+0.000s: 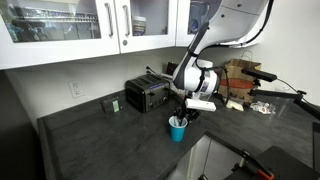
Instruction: Move the cup to the right
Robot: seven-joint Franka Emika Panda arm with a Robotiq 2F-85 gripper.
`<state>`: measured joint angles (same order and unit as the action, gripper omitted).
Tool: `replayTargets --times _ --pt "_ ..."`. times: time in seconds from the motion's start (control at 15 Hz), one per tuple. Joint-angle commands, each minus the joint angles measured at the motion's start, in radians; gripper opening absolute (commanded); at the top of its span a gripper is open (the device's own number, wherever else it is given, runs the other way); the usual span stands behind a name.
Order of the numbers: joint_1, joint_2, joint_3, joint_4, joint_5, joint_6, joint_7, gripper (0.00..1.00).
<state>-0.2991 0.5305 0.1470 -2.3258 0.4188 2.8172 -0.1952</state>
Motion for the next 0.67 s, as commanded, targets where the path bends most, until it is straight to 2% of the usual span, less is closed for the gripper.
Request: replayTargets --times 0.0,0.2,0.27,0.6 --pt "0.014 -0.101 0.011 -0.07 -0.033 0.042 -0.04 0.73" --pt "0.121 -0.196 -0.088 -0.123 -0.17 0.034 0.037 0.95" --pt "0.127 -0.236 -0.087 -0.141 -0.196 0.019 0.022 0.99" --pt "0.207 -0.428 -0.088 -0.216 -0.249 -0.011 0.045 1.0"
